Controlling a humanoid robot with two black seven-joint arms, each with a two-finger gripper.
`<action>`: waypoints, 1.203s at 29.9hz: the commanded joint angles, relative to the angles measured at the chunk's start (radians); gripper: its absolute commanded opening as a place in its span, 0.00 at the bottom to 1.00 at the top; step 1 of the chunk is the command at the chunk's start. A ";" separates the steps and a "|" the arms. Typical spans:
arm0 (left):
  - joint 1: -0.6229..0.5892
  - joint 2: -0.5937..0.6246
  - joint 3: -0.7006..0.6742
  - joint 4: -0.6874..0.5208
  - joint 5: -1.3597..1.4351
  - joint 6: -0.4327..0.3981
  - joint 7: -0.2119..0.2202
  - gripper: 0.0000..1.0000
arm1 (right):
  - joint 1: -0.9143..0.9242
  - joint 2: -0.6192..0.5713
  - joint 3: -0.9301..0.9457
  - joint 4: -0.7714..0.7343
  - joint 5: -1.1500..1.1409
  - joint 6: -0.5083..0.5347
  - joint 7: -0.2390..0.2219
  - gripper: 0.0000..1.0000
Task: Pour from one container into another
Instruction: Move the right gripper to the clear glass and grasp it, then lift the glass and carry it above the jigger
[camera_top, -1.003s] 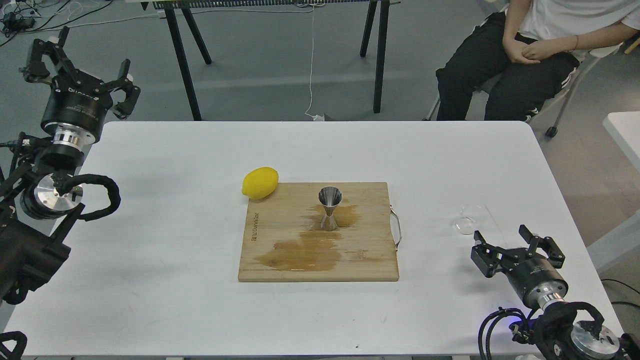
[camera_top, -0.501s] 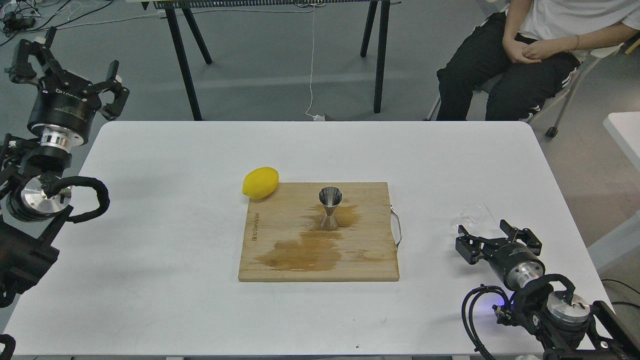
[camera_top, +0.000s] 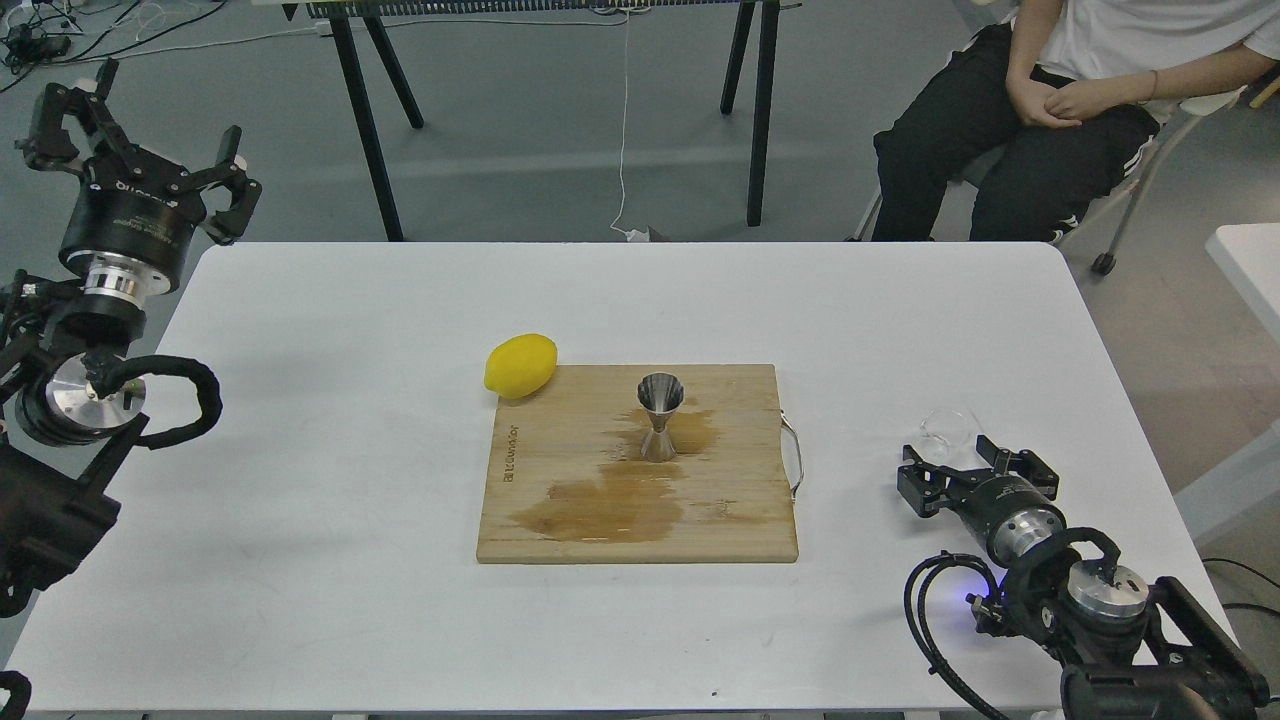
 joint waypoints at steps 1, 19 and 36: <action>-0.001 0.001 0.000 0.000 0.000 0.001 0.000 1.00 | 0.019 0.000 0.000 -0.022 0.000 0.003 0.000 0.81; -0.004 0.002 -0.010 0.000 0.001 0.002 -0.001 1.00 | -0.001 0.000 -0.009 0.038 0.002 0.014 -0.014 0.44; -0.004 0.024 -0.007 -0.005 0.001 0.004 -0.001 1.00 | 0.019 -0.119 -0.228 0.426 -0.012 -0.042 -0.014 0.43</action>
